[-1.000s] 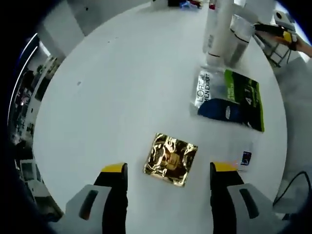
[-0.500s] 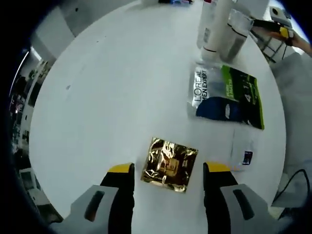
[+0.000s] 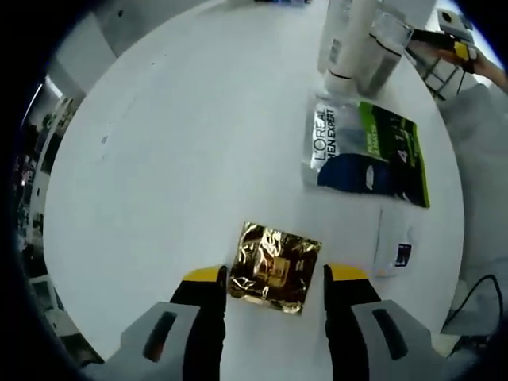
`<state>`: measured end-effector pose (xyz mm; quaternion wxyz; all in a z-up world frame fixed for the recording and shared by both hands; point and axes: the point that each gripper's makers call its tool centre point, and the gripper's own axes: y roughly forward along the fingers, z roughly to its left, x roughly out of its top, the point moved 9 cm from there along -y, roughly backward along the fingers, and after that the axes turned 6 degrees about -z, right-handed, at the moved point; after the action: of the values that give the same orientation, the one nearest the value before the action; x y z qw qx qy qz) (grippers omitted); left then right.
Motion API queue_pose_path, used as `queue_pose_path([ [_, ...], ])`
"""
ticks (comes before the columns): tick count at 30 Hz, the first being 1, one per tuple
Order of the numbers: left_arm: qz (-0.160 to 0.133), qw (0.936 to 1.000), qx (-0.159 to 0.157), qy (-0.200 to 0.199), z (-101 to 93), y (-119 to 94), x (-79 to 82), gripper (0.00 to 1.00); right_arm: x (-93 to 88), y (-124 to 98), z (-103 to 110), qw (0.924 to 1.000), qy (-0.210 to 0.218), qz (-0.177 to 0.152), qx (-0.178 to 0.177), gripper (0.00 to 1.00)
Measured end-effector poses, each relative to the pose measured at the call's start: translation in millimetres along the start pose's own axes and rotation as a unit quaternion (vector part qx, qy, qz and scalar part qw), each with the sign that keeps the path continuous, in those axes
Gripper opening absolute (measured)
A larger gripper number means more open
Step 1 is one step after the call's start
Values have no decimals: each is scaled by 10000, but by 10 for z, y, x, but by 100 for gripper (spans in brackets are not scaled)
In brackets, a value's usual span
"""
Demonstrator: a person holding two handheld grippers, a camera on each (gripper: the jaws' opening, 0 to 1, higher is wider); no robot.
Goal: Arrange the skincare products in the storage area until every visible bottle or jar stands upright without overlapping.
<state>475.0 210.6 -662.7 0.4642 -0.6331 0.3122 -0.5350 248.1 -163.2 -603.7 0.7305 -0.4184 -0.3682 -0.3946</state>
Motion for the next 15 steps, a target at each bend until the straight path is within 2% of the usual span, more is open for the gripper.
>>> queue_pose_path([
  [3, -45, 10000, -5, -7, 7, -4, 17, 38, 3, 6, 4, 10000, -1, -3, 9, 93],
  [6, -45, 10000, -1, -78, 7, -14, 24, 37, 6, 9, 2, 10000, 4, -7, 7, 93],
  [7, -80, 9999, -12, -119, 8, -24, 31, 34, 8, 9, 2, 10000, 4, -8, 6, 93],
  [8, -107, 9998, -30, -172, 7, -24, 32, 25, 9, 8, 1, 10000, 2, -7, 6, 93],
  [10, -177, 9997, -1, -178, 6, -50, 45, 20, 11, 7, 1, 10000, -1, -11, 7, 93],
  [15, -189, 9997, 13, -176, -13, -58, 37, 20, 14, 0, 9, 10000, -7, -15, 11, 93],
])
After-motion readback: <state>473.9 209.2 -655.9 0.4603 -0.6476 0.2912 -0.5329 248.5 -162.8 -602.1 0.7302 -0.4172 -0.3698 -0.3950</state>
